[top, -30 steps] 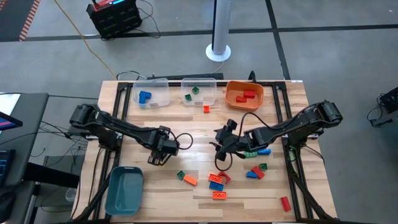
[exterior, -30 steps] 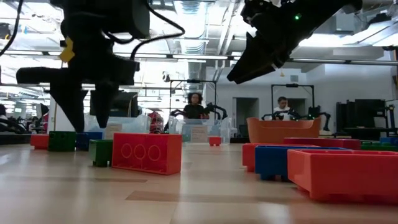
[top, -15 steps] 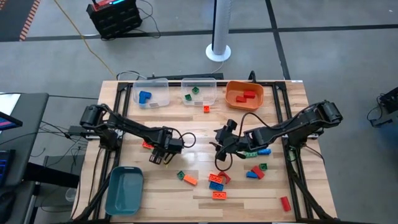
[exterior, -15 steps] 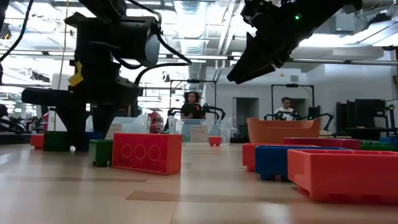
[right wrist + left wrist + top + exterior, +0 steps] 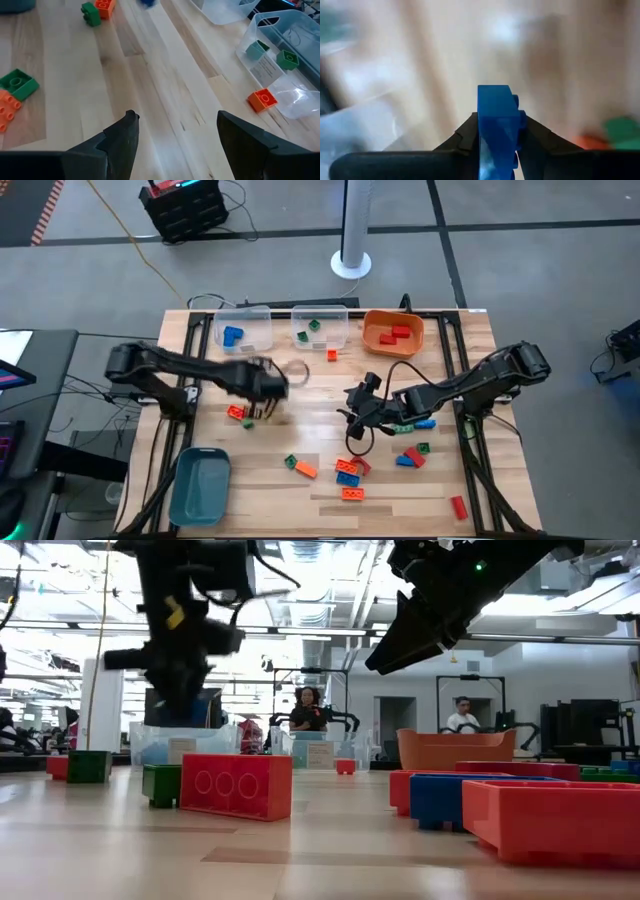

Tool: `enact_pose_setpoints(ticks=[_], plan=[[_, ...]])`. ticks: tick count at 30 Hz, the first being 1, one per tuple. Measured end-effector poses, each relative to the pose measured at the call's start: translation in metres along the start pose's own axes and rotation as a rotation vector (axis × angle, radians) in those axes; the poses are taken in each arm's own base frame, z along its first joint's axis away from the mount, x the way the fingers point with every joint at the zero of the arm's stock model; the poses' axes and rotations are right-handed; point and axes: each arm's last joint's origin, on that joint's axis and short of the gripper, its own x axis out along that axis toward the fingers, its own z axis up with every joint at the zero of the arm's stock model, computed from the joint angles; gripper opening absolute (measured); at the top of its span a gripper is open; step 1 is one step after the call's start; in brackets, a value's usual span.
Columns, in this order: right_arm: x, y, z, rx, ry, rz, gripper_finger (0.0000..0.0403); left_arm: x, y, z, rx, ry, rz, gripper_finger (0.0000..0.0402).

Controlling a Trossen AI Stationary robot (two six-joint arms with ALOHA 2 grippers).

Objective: Sort blocks
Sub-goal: Put the blue game piece into the left transparent bin

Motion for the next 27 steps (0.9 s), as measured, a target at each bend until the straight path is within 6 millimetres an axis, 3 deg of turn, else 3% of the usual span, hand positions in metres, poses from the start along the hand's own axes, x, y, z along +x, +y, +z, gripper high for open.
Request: enact_pose_setpoints(ticks=[7, 12, 16, 21, 27], plan=[[0.0, 0.0, 0.002, 0.014, -0.019, 0.003, 0.0276, -0.013, 0.077, -0.049, -0.302, -0.006, 0.127, 0.0093], [0.0, 0.001, 0.005, 0.023, -0.045, 0.012, 0.0276, 0.001, 0.123, -0.078, -0.482, 0.014, 0.178, 0.0096], [0.002, 0.002, 0.004, 0.013, -0.046, 0.013, 0.0276, 0.025, 0.151, -0.097, -0.651, 0.061, 0.209, 0.0097], [0.002, 0.002, 0.004, 0.01, -0.044, 0.012, 0.0276, 0.061, 0.172, -0.113, -0.866, 0.125, 0.203, 0.0098], [0.002, 0.003, 0.004, 0.007, -0.041, 0.013, 0.0276, 0.093, 0.175, -0.117, -0.951, 0.213, 0.184, 0.0099]])
